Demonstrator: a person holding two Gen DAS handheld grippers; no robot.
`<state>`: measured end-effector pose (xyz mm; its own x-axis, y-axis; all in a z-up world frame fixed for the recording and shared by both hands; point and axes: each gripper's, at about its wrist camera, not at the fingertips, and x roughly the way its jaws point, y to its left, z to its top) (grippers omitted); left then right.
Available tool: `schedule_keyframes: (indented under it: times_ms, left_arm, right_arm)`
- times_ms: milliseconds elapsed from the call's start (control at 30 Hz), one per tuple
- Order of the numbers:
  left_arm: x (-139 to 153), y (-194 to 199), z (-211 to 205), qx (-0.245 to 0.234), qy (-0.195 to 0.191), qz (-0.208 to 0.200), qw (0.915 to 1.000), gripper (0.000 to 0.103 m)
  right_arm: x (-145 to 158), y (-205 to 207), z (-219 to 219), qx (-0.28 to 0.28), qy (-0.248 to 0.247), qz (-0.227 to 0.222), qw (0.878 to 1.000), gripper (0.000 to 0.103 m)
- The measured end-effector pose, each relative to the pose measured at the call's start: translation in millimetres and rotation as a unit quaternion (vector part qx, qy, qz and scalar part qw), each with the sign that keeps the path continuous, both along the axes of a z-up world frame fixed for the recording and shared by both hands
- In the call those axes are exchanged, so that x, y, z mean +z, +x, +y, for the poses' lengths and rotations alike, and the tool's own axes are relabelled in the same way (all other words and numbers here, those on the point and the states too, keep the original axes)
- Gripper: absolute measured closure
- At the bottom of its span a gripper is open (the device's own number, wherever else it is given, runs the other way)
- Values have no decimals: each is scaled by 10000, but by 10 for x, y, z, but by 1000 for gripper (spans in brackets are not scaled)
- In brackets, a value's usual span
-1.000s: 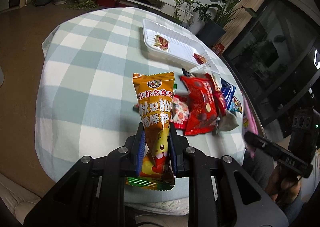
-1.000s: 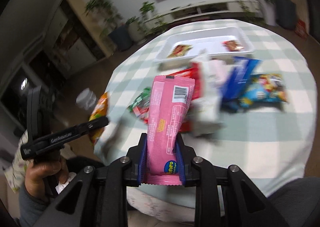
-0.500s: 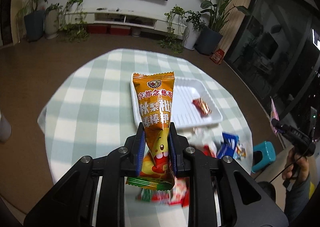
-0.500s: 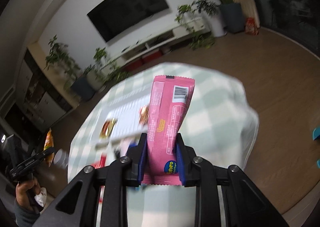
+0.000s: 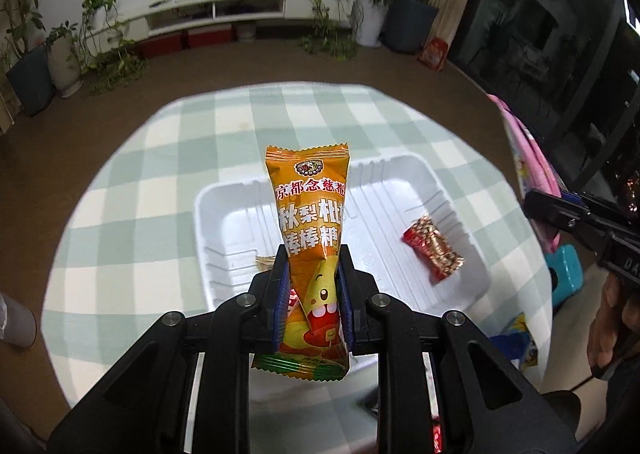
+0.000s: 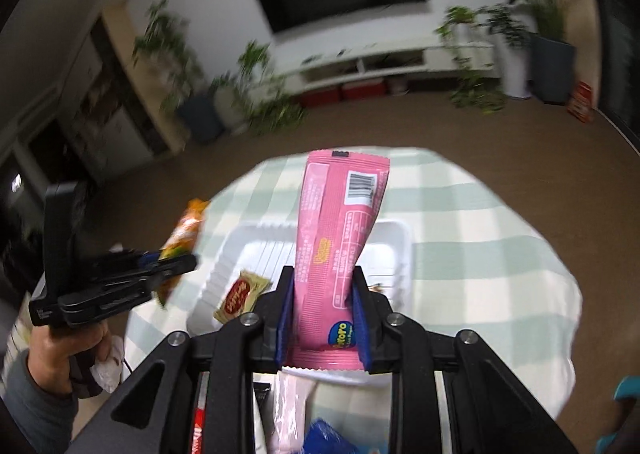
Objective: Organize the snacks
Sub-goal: 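Carry both bars over the white tray and open both tools to release them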
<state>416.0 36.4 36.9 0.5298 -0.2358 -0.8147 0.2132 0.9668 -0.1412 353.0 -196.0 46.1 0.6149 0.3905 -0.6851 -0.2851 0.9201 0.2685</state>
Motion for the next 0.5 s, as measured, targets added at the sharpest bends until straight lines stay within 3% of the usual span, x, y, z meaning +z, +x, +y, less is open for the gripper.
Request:
schedule_keyframes:
  times_ms: [267, 500]
  left_arm:
    - [-619, 255, -188, -114, 132, 429, 9989, 84]
    - [-889, 358, -225, -90, 224, 594, 9979, 84]
  right_arm:
    - [-601, 399, 393, 349, -669, 638, 9951, 75]
    - [-884, 516, 569, 532, -1015, 946, 9889, 75]
